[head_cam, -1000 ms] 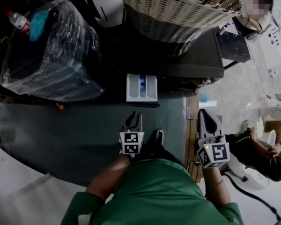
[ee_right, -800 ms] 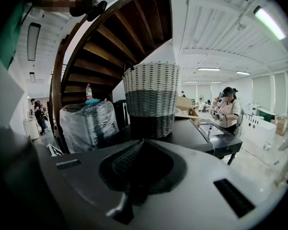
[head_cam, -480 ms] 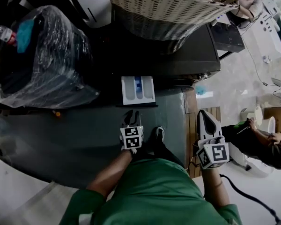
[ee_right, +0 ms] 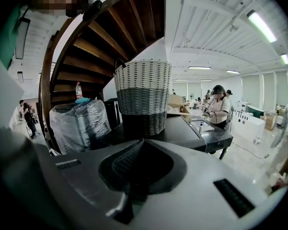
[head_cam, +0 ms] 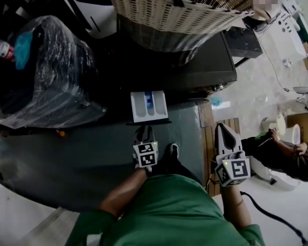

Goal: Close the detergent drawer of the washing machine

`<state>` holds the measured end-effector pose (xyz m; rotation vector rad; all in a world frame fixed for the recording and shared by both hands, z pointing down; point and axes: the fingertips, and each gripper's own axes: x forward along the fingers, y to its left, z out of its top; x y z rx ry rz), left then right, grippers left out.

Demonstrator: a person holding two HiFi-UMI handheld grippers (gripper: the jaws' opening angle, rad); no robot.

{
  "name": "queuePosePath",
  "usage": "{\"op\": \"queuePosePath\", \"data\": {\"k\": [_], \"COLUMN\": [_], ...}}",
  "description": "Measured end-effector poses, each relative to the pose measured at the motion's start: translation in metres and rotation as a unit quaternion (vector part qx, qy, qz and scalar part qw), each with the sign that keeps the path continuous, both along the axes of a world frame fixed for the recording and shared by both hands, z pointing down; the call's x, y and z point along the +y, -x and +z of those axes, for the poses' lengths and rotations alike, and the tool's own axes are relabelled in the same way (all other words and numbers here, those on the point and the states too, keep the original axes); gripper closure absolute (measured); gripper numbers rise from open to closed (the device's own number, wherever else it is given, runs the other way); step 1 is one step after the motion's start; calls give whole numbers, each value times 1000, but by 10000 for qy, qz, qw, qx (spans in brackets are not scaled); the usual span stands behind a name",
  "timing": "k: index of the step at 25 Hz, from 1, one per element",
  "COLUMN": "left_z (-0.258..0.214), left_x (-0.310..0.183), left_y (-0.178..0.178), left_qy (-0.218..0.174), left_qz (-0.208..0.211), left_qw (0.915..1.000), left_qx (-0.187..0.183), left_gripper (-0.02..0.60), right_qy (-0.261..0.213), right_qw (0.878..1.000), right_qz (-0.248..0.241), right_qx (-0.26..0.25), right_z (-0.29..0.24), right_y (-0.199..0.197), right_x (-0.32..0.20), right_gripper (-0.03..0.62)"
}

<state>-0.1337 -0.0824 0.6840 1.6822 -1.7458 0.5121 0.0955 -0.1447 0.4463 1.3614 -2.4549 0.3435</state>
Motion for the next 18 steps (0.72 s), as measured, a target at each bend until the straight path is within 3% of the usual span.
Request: {"op": "queuePosePath", "data": {"k": [9, 18], "left_z": [-2, 0], "left_x": [-26, -55], "left_y": [14, 24], "left_qy": [-100, -168], "left_qz": [142, 192], "left_qw": [9998, 9993], "left_qx": [-87, -283], "left_gripper": [489, 489], "right_qy": [45, 120], "right_qw": [9999, 9997], "right_qz": [9, 169], "right_qx": [99, 139], "right_z": [-3, 5], "right_y": [11, -2], "right_x": [1, -1], "right_gripper": [571, 571]}}
